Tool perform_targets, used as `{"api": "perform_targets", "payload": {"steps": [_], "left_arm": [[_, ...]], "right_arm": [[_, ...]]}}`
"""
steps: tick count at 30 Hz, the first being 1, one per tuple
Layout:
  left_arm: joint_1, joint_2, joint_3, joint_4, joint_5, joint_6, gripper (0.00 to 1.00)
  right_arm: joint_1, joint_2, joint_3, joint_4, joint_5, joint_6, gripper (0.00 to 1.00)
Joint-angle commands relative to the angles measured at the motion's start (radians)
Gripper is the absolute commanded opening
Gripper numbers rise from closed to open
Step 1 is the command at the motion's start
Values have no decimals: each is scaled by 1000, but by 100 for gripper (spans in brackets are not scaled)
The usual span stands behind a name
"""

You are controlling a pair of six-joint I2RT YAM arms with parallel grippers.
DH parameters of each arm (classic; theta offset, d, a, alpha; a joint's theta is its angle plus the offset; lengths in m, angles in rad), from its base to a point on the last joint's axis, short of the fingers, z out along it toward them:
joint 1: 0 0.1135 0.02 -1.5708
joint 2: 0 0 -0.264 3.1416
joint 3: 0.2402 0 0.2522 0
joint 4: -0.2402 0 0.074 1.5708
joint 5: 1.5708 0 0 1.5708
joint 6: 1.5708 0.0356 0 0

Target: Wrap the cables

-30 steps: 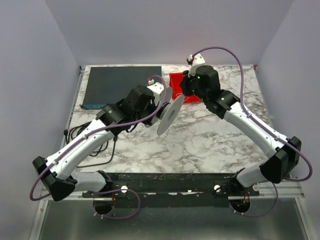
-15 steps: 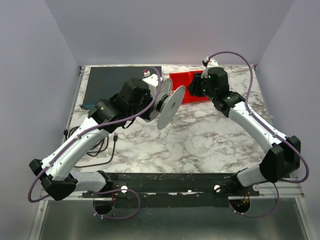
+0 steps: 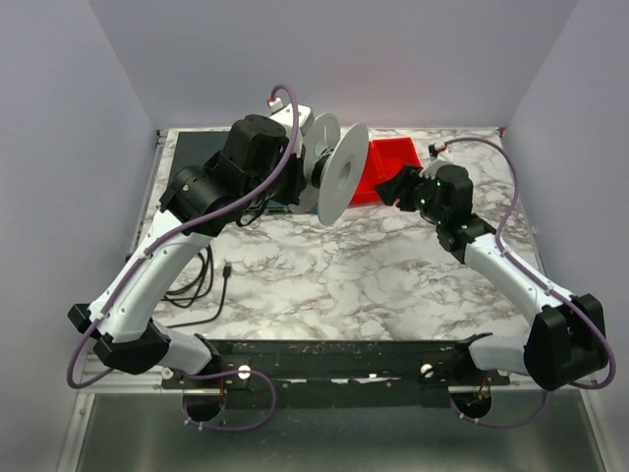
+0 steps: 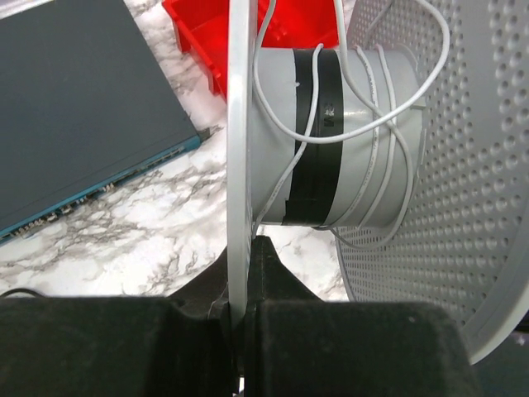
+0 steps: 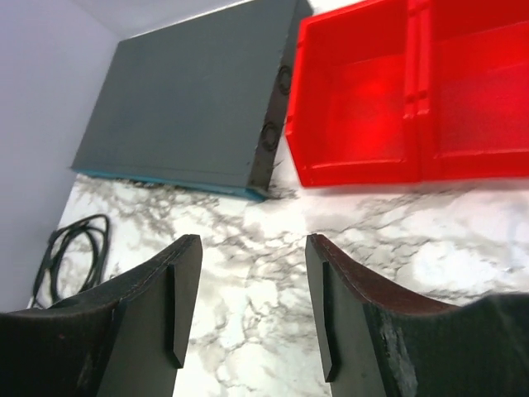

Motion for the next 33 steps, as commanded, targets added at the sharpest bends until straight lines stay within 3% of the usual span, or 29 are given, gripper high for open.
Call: {"api": "perform_targets", "payload": {"steps": [1,9,14,19,27,33], "left_arm": [[10,42,154,-42,19,-65,0],[27,106,302,-94,57,-120,0],[47,113,344,-104,133,-148,0],[71,87,325,-79,251,-113,0],[85,-28,165,46,421,89,0],[145,-119,32,130,642,218,0]], "right_arm": [[-2,-59,-130,241,-107,106,61],[-1,-108,-277,452,-219,180,64],[-1,-92,-280,536,-272,234,64],[-1,-126,-243,439,-209,210,64],[-1,-200,-196,254,-139,166,63],[-1,-264,-143,64,-68,151,63]]}}
